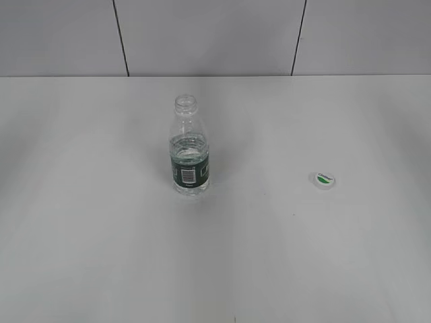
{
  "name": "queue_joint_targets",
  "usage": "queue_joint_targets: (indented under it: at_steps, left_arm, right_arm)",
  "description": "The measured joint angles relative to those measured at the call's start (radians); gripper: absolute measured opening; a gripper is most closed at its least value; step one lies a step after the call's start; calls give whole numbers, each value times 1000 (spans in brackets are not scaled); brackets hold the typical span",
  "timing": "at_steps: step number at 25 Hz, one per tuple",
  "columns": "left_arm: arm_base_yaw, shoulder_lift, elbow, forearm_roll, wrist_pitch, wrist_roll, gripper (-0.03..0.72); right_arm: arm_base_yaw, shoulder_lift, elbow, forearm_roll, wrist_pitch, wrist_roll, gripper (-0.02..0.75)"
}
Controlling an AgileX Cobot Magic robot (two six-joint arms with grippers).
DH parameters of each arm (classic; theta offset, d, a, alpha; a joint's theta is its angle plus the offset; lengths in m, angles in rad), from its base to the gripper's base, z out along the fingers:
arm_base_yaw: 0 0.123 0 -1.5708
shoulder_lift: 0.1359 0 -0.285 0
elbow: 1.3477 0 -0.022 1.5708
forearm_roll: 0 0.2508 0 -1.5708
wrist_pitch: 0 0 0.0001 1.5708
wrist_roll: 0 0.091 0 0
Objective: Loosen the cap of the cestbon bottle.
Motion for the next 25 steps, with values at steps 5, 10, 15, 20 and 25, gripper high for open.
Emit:
queue_joint_targets:
  at_steps: [5,10,15,20,25]
  left_arm:
    - [0,-112,5,-5,6,0,550]
    - [0,-231,59,-6,7,0,550]
    - [0,-353,187,-7,8,0,548]
    - [0,-484,352,-8,10,0,548]
    - [0,-654,512,-40,6,0,548]
  right_arm:
    - [0,-79,18,27,0,-5,594]
    - [0,-194,149,27,0,-8,594]
    - [0,-319,315,23,1,-9,594]
    - [0,-439,486,22,2,-10,594]
    - [0,-570,659,17,2,-10,594]
